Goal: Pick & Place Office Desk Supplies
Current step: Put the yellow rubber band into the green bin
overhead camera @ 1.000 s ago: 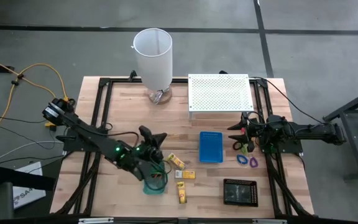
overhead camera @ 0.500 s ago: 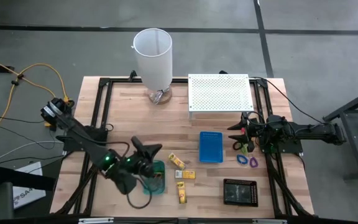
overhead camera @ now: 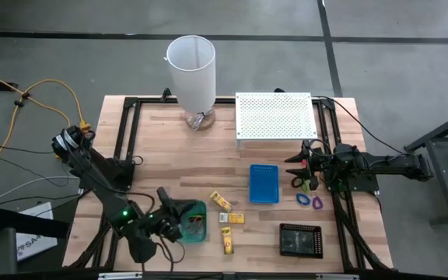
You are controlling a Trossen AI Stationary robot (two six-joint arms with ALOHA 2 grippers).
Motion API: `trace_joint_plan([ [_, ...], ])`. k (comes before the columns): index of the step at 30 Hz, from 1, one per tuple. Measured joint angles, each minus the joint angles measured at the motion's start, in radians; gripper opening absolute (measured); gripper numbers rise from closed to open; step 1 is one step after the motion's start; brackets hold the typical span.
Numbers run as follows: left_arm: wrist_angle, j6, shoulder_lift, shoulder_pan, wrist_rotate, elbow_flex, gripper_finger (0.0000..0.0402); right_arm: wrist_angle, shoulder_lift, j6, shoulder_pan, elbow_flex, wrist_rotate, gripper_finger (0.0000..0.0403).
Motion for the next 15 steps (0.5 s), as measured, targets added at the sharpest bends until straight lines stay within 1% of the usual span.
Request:
trace_joint_plan([
  [7,0.001,-0.061,0.017,-0.026,0.016,0.000,0.0000,0.000,0.000,0.000,0.000,0.000,0.000,0.0166],
  [15,-0.001,-0.078,0.026,-0.025,0.026,0.000,0.0000,0.000,0.000,0.000,0.000,0.000,0.000,0.0166],
])
